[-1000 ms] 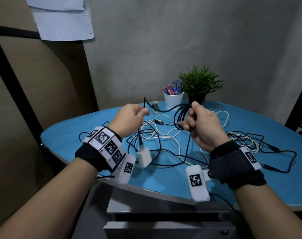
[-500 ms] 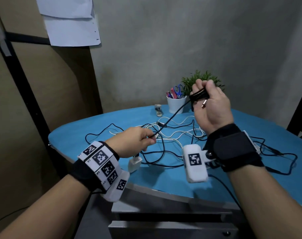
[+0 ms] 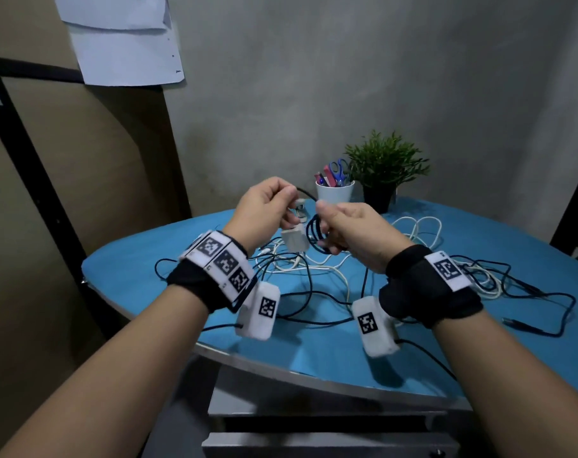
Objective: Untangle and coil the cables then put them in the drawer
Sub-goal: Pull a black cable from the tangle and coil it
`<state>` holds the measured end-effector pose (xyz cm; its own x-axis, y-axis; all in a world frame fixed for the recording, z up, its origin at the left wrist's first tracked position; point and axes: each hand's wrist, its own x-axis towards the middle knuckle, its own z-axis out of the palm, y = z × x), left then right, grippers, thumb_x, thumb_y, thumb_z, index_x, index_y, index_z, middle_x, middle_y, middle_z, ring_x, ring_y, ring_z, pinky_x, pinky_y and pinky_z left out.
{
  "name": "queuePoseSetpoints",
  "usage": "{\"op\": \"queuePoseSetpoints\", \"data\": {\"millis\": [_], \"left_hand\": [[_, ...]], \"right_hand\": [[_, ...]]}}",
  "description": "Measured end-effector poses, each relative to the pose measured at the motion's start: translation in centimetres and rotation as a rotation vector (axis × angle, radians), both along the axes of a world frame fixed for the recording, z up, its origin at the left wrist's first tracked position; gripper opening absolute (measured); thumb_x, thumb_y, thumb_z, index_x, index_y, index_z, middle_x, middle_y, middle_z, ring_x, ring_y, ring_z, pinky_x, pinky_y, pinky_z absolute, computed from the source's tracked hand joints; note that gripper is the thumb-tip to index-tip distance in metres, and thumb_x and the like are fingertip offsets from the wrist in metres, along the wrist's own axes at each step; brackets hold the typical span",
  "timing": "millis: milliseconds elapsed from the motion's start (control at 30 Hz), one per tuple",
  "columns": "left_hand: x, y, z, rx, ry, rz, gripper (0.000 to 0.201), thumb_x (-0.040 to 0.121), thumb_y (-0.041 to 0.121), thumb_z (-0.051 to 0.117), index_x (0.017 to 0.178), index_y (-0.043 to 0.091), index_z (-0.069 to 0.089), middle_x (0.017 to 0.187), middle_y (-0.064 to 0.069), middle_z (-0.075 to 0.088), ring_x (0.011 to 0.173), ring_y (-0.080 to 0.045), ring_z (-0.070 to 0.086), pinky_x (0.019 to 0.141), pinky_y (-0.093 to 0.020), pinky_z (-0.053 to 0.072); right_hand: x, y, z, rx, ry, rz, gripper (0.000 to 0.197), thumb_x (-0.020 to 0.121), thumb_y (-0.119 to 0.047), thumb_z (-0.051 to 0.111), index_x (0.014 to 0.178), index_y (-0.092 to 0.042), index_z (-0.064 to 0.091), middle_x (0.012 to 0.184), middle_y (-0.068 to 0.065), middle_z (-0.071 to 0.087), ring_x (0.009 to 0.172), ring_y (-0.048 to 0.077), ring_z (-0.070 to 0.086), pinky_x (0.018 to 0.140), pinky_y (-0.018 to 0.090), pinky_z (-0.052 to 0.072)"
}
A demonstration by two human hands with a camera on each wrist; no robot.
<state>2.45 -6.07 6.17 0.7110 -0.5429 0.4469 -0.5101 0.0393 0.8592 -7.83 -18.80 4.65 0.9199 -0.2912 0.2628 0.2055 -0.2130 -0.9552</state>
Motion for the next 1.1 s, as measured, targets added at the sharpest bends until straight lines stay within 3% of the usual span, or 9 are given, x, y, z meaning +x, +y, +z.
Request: {"op": "queuePoseSetpoints", "data": {"millis": [67,133,200,433,533,633,700,867,1100], "left_hand": [[0.6,-1.2,-0.6,0.039,0.067,-0.031,0.026,0.099,0.015,0.041,0.076,0.013,0.053,0.070,-0.004,0.055,0.049,-0.008,0.055,0.052,-0.021,0.046],[0.8,-2.2,-1.2,0.088,0.170,-0.117,0.031,0.100,0.027,0.039,0.082,0.011,0.057,0.071,-0.009,0.057,0.055,-0.016,0.053,0.060,-0.027,0.045],[0.6,-2.9,-1.6,0.099,0.286,-0.184,0.042,0.097,0.043,0.036,0.086,0.009,0.059,0.070,-0.007,0.059,0.052,-0.014,0.050,0.055,-0.024,0.043],[0.0,-2.7,-2.1,0.043,0.317,-0.304,0.056,0.083,0.060,0.046,0.097,0.006,0.052,0.061,0.004,0.045,0.048,-0.005,0.040,0.046,-0.015,0.036],[-0.6,-2.8,-2.1,0.083,0.257,-0.283,0.029,0.079,0.042,0.064,0.091,0.016,0.059,0.069,0.003,0.047,0.048,-0.004,0.036,0.046,-0.016,0.031],[-1.2,-3.1,-2.3,0.064,0.313,-0.248,0.024,0.075,0.036,0.063,0.086,0.016,0.057,0.068,-0.002,0.041,0.052,-0.009,0.034,0.046,-0.018,0.028],[-1.3,-3.0,-2.4,0.028,0.283,-0.200,0.015,0.086,0.026,0.061,0.090,0.012,0.058,0.066,-0.001,0.044,0.052,-0.009,0.035,0.046,-0.017,0.029],[-1.3,-2.7,-3.0,-0.018,0.285,-0.156,0.007,0.094,0.014,0.051,0.091,0.013,0.057,0.073,-0.003,0.051,0.054,-0.007,0.043,0.047,-0.017,0.032],[-1.5,-2.3,-2.7,-0.019,0.266,-0.171,0.011,0.094,0.013,0.052,0.090,0.019,0.060,0.074,0.002,0.057,0.055,-0.003,0.049,0.048,-0.014,0.036]], "right_hand": [[0.3,0.3,0.1,0.180,-0.092,0.068,0.030,0.098,-0.021,0.045,0.071,-0.008,0.045,0.045,-0.003,0.039,0.040,0.009,0.041,0.075,0.041,0.055],[1.0,-0.2,0.4,0.374,-0.171,0.085,0.031,0.099,-0.021,0.042,0.071,-0.008,0.042,0.054,0.003,0.036,0.042,0.010,0.042,0.062,0.033,0.058],[1.6,-0.7,0.6,0.500,-0.212,0.062,0.033,0.100,-0.023,0.039,0.071,-0.010,0.041,0.059,0.004,0.037,0.043,0.010,0.042,0.051,0.026,0.053],[2.0,-2.6,0.0,0.299,-0.142,-0.069,0.036,0.100,-0.031,0.039,0.069,-0.014,0.042,0.065,0.002,0.039,0.057,0.013,0.041,0.062,0.027,0.035],[1.8,-2.0,0.4,0.476,-0.156,0.037,0.036,0.099,-0.031,0.040,0.068,-0.012,0.041,0.065,0.007,0.041,0.058,0.015,0.044,0.062,0.028,0.042],[1.9,-1.1,0.7,0.542,-0.170,0.128,0.035,0.099,-0.031,0.040,0.069,-0.011,0.041,0.072,0.013,0.051,0.066,0.023,0.054,0.063,0.033,0.051],[1.7,-0.9,0.7,0.496,-0.151,0.104,0.035,0.100,-0.029,0.039,0.070,-0.010,0.041,0.062,0.008,0.055,0.056,0.017,0.057,0.054,0.028,0.053],[1.7,-0.8,-0.4,0.449,-0.061,0.059,0.036,0.099,-0.031,0.040,0.069,-0.012,0.044,0.051,0.001,0.046,0.045,0.010,0.046,0.053,0.026,0.049],[0.9,-0.1,-0.2,0.412,-0.049,0.088,0.032,0.100,-0.027,0.040,0.072,-0.012,0.044,0.050,-0.006,0.056,0.044,0.004,0.056,0.049,0.024,0.053]]}}
